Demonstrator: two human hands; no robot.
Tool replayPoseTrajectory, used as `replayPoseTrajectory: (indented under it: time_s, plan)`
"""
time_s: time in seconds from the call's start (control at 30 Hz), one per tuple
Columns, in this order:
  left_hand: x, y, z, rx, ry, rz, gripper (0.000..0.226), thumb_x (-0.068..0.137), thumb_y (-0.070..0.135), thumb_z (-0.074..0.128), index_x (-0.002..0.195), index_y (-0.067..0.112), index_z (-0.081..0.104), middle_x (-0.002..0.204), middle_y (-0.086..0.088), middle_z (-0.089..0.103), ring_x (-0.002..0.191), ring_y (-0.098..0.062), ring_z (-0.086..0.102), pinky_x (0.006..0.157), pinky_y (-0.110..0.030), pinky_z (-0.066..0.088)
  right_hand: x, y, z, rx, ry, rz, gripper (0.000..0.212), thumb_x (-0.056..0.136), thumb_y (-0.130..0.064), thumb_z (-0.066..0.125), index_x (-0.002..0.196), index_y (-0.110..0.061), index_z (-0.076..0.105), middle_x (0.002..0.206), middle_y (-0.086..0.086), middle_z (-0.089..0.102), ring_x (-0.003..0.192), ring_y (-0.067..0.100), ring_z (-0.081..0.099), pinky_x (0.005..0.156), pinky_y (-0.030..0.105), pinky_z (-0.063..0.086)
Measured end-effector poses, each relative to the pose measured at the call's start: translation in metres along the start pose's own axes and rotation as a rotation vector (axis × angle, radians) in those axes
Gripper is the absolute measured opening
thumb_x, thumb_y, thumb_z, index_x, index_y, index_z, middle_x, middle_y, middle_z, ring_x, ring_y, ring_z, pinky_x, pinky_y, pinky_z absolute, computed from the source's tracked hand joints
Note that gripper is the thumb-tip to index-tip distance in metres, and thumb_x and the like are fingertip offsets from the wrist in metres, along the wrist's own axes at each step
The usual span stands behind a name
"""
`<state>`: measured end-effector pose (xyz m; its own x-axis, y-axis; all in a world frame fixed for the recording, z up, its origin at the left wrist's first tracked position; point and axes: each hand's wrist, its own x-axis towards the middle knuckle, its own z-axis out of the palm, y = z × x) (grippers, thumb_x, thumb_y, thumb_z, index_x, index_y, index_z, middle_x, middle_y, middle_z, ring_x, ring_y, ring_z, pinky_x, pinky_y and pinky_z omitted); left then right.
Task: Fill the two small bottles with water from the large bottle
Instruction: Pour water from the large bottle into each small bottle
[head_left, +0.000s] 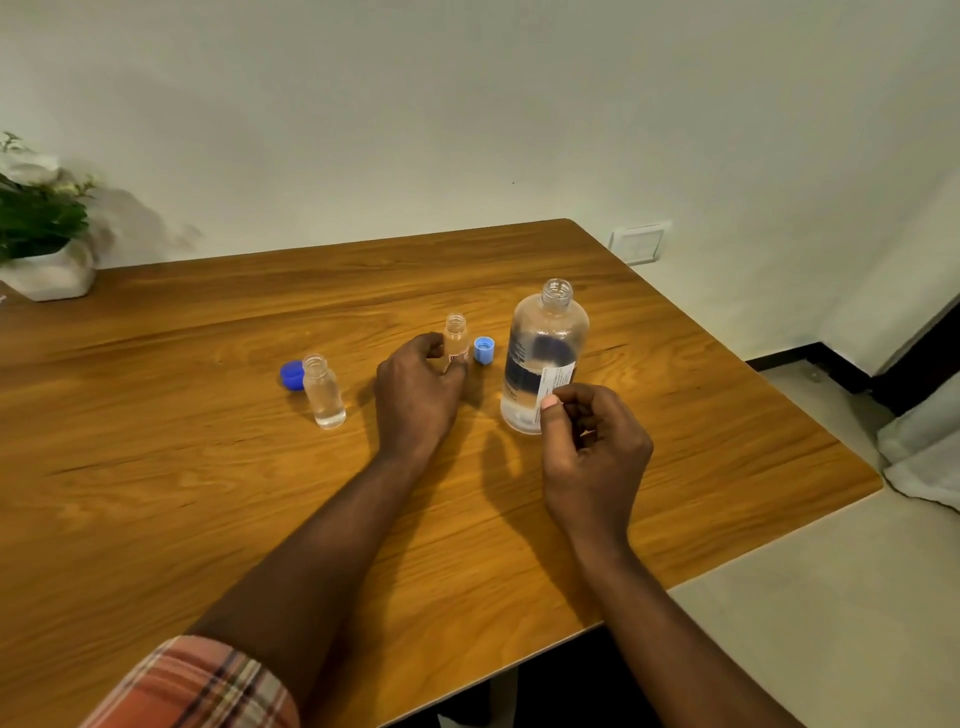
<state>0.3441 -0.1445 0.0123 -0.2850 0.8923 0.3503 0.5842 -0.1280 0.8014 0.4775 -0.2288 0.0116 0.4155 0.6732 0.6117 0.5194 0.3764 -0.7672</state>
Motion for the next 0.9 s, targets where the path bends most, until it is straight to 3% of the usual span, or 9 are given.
replayPoseTrajectory:
  time_s: [0.17,0.3,0.4,0.63,0.83,0.9]
  plan:
    - [-0.015,-0.001,-0.019,-0.035,-0.005,0.017,0.037,0.079,0.023,0.071,0.113,0.010,0.066,0.105,-0.003,0.072,0.077,-0.002,0.057,0.073,-0.021,0.044,0.003,0.002,0.000,-0.011,0.032,0.075,0.035,0.081,-0.029,0.065,0.113,-0.019,0.058,0.097,-0.004,0.059,0.082,0.012,0.056,0.059,0.025,0.051]
    - [-0.032,-0.012,-0.040,-0.136,-0.004,-0.027,0.029,0.076,0.022,0.073,0.104,0.016,0.067,0.094,0.006,0.071,0.073,-0.011,0.065,0.073,-0.037,0.056,0.010,0.009,0.002,0.005,-0.114,0.168,0.062,0.079,-0.021,0.076,0.133,-0.021,0.045,0.122,-0.003,0.054,0.106,0.013,0.055,0.071,0.023,0.052]
    - [-0.046,-0.019,-0.062,-0.158,0.012,-0.032,0.024,0.075,0.020,0.075,0.096,0.027,0.065,0.087,0.015,0.068,0.076,-0.007,0.066,0.074,-0.034,0.056,0.014,0.010,0.006,0.056,-0.222,0.174,0.076,0.076,-0.028,0.080,0.139,-0.025,0.039,0.133,-0.008,0.050,0.117,0.009,0.051,0.081,0.017,0.046]
    - [-0.065,-0.025,-0.093,-0.206,-0.015,0.005,0.037,0.077,0.018,0.076,0.111,0.025,0.065,0.096,0.019,0.064,0.092,0.004,0.062,0.070,-0.018,0.054,0.030,0.004,0.015,0.074,-0.246,0.150,0.081,0.071,-0.033,0.083,0.140,-0.027,0.039,0.133,-0.012,0.054,0.120,0.008,0.053,0.096,0.034,0.051]
    - [-0.066,-0.024,-0.090,-0.285,-0.012,0.057,0.038,0.076,0.017,0.078,0.108,0.029,0.063,0.098,0.010,0.068,0.090,-0.004,0.065,0.075,-0.026,0.056,0.043,0.005,0.014,0.005,-0.351,0.018,0.075,0.070,-0.036,0.084,0.134,-0.031,0.046,0.127,-0.017,0.057,0.113,0.002,0.055,0.085,0.015,0.048]
    - [-0.066,-0.024,-0.090,-0.281,-0.008,0.093,0.037,0.075,0.017,0.077,0.107,0.030,0.063,0.097,0.011,0.067,0.090,-0.005,0.065,0.074,-0.026,0.056,0.047,0.007,0.013,-0.085,-0.406,-0.073,0.080,0.070,-0.040,0.083,0.139,-0.025,0.044,0.132,-0.011,0.057,0.116,0.006,0.054,0.087,0.022,0.051]
